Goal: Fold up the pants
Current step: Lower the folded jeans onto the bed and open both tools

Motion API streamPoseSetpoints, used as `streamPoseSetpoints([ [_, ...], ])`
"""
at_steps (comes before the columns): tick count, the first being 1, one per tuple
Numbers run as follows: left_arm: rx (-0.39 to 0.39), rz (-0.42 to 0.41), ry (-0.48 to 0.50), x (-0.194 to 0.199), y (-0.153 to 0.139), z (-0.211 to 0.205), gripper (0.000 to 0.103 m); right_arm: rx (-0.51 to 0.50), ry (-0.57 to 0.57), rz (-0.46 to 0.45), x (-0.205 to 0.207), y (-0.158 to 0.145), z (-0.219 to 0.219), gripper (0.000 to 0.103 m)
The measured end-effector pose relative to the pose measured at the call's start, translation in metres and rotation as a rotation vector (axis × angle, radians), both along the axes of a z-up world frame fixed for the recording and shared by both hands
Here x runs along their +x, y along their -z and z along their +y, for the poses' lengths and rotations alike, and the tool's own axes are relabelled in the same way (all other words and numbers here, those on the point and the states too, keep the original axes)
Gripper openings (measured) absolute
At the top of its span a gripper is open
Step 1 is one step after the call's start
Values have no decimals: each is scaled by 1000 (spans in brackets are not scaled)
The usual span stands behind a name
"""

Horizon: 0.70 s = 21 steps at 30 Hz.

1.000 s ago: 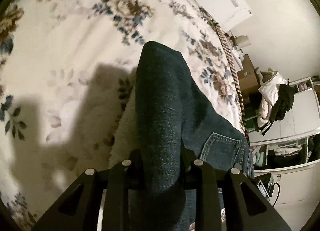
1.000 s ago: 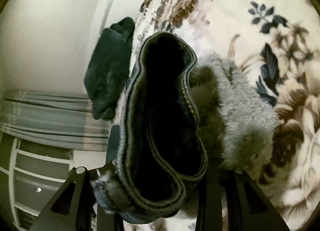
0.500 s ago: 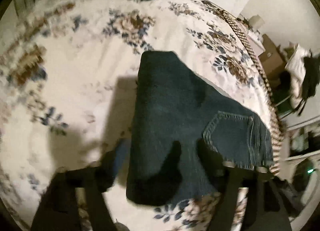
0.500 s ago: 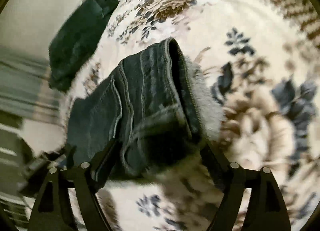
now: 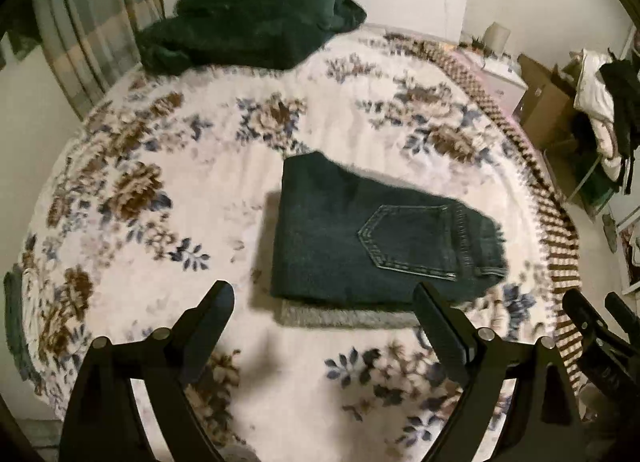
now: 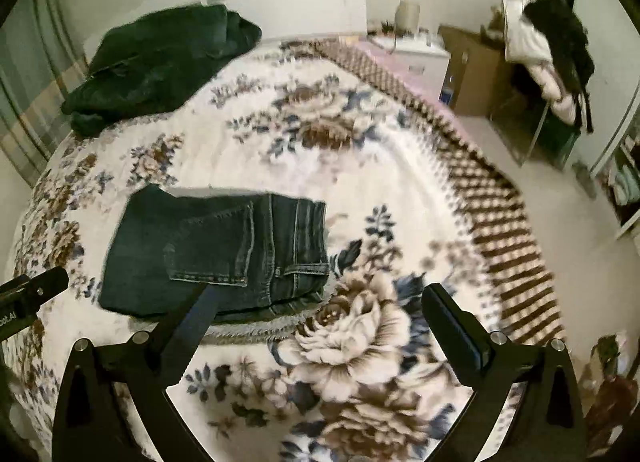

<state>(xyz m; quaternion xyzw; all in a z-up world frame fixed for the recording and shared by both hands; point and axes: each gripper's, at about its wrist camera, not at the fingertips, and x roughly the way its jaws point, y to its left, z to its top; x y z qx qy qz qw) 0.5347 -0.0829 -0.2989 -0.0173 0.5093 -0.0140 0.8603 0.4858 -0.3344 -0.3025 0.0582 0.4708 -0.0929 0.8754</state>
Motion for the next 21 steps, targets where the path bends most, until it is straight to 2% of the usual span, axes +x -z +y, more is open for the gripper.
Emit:
streamPoseSetpoints([
  [9,4,-122,-7,-101,-127,-16,91,-34,-37,-103,-106,-147,3,103],
  [13,14,-178,-10,-150,-174,-22,91,-42,-60,-143,-156,-206,5,103],
  [18,32,-230,-30,-207,-219,-25,91,-54,-108,-214,-224,-276,11,103],
  [21,25,-248,-48,-235,-237,-23,91,-54,-130,-249,-259,-309,15,103],
])
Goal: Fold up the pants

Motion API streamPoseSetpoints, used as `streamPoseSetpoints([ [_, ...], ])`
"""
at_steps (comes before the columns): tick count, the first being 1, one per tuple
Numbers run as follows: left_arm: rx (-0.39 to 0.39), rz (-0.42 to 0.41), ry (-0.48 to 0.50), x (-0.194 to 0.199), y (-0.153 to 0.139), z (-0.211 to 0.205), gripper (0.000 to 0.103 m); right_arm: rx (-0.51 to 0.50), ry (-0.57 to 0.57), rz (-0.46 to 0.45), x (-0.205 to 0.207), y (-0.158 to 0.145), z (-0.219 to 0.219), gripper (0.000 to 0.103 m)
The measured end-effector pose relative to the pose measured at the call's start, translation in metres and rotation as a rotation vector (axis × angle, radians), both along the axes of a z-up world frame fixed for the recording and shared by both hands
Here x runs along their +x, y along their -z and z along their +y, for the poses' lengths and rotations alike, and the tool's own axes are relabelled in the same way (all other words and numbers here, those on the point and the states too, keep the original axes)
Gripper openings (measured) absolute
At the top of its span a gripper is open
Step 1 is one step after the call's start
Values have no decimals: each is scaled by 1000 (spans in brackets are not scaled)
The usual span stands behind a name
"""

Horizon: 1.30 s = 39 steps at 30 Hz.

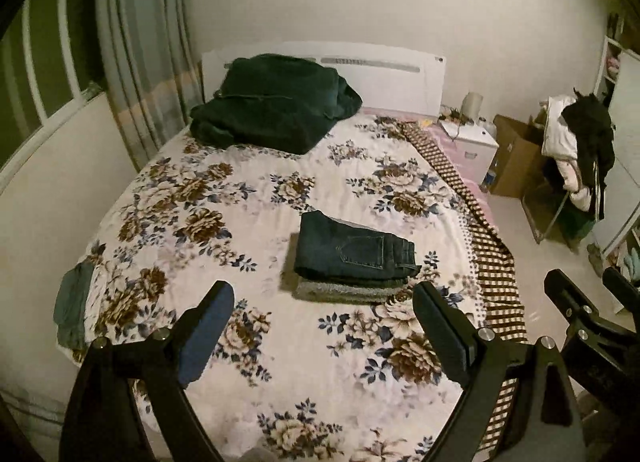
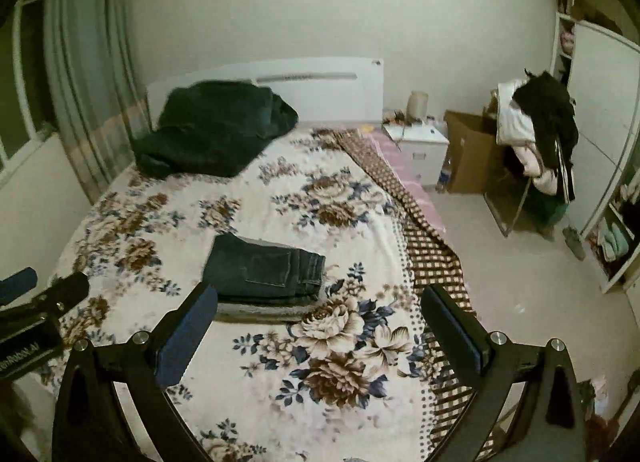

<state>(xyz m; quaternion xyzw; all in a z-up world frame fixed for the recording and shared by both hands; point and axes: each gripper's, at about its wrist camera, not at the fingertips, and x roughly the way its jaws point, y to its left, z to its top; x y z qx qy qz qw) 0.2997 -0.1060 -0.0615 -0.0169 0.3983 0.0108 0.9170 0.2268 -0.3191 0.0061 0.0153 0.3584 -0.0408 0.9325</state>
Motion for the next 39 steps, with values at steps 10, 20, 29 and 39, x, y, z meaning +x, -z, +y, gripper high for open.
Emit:
streamPoseSetpoints([
  [10,5,-110,-18,-67,-52,17,91,-8,-24,-55,-99,-76,14,103],
  [20,11,-97,11,-86,-49,32,103,-35,-1,-73,-132,-108,35,103],
  [29,6,-88,-12,-93,-43,35,103,-50,0,-65,-131,-106,37,103],
  [39,5,-90,-17,-95,-42,35,103,-47,-14,-64,-130,-103,38,103],
])
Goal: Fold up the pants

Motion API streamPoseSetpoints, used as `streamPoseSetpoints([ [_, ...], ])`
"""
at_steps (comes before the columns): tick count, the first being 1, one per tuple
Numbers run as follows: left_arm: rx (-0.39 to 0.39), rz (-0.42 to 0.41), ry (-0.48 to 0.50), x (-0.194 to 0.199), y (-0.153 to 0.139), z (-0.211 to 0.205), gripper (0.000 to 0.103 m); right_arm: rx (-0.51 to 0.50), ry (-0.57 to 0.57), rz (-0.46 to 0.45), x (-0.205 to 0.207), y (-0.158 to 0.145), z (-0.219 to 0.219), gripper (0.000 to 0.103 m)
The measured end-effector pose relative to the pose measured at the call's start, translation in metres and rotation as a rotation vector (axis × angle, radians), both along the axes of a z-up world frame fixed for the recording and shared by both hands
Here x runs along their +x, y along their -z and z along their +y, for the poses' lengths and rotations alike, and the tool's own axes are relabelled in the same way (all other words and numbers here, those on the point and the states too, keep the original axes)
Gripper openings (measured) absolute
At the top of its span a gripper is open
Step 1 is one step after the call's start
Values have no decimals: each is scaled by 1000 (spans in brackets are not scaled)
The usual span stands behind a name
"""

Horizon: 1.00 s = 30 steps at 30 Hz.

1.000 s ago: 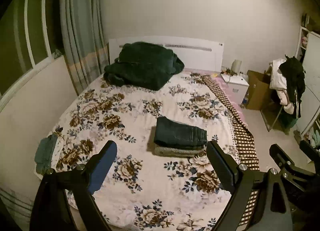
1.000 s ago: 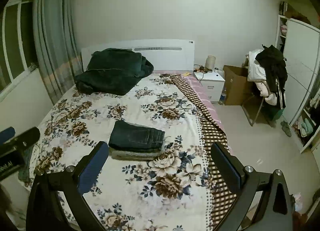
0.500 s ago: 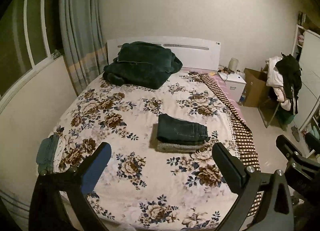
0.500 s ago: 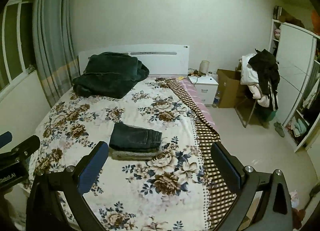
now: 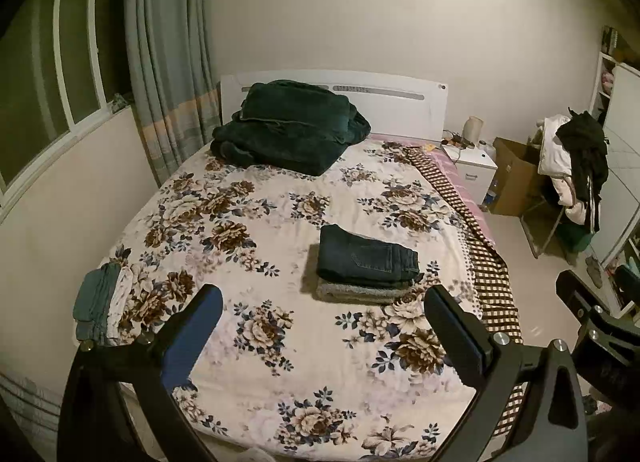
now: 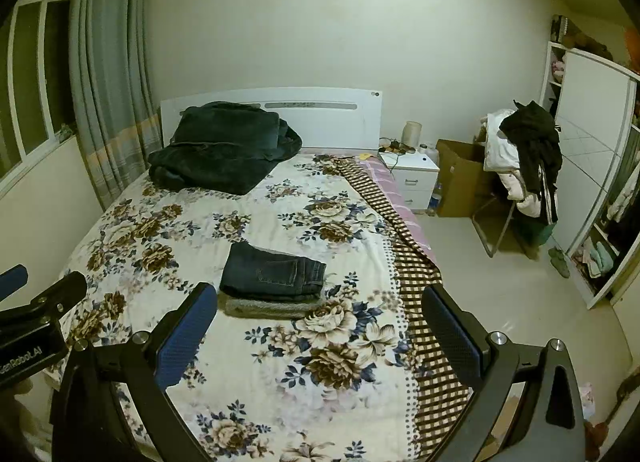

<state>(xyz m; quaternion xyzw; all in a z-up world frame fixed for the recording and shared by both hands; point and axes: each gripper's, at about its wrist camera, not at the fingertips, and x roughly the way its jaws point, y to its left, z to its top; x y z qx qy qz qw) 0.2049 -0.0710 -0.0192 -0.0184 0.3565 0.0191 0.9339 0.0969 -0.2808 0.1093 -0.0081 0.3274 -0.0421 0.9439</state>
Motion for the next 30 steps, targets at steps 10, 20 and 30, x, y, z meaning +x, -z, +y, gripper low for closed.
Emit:
streamPoseSetpoints([
  [10,-3,-1,-1,2,-1,-2,103,6,-8,8,3,1,-6,103],
  [20,-1,0,2,4,-1,0,103,22,-21,21,7,8,-11,103],
  [30,-1,-1,2,3,-1,-1,103,39,-24,30,6,15,-14,103],
])
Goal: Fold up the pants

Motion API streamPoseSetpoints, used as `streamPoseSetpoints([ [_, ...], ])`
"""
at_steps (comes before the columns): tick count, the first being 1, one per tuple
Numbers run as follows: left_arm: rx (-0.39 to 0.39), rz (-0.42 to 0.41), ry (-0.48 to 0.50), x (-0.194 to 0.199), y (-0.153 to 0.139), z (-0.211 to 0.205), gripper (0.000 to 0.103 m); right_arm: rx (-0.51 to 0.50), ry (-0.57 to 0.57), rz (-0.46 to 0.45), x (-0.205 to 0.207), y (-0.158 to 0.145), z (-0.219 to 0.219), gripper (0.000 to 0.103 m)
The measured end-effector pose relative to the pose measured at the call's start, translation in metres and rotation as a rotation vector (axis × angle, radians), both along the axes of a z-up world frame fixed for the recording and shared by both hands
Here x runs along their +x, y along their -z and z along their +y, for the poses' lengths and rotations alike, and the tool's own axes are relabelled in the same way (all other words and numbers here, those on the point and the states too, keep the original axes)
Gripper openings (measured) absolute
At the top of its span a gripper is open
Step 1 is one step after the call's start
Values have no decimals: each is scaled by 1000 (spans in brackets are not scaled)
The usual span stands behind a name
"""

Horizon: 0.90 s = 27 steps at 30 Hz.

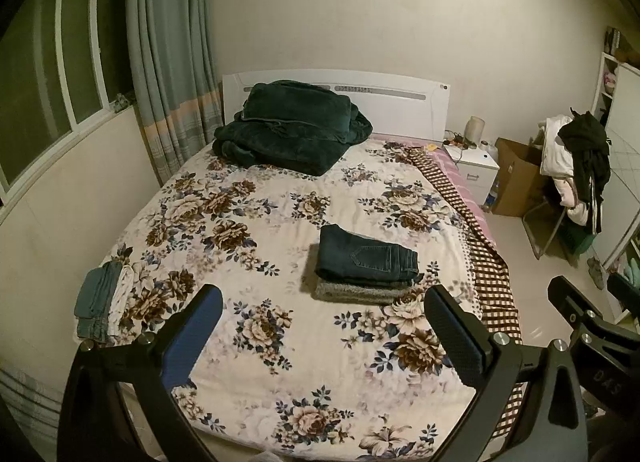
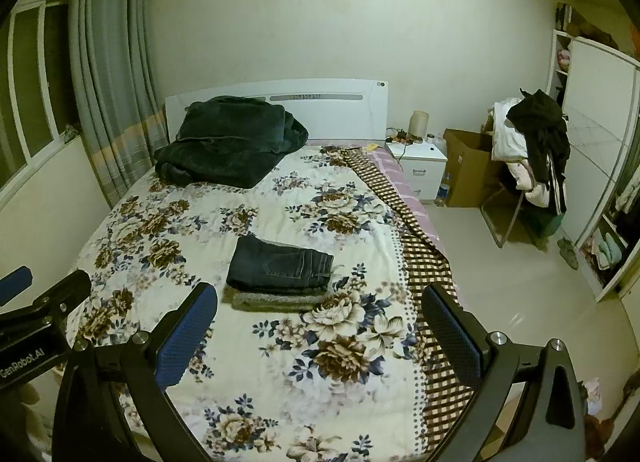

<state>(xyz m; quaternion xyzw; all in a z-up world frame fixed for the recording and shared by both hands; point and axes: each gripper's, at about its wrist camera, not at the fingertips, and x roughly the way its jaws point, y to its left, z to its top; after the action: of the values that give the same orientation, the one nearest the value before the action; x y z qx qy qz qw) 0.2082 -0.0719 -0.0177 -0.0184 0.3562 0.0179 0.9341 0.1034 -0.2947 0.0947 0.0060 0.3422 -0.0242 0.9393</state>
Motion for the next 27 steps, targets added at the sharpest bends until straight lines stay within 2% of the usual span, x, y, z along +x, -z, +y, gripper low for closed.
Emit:
streamPoseSetpoints([
  [27,19,-15,-10,-2,-1,5,103,15,10,-3,-5,4,2,103],
])
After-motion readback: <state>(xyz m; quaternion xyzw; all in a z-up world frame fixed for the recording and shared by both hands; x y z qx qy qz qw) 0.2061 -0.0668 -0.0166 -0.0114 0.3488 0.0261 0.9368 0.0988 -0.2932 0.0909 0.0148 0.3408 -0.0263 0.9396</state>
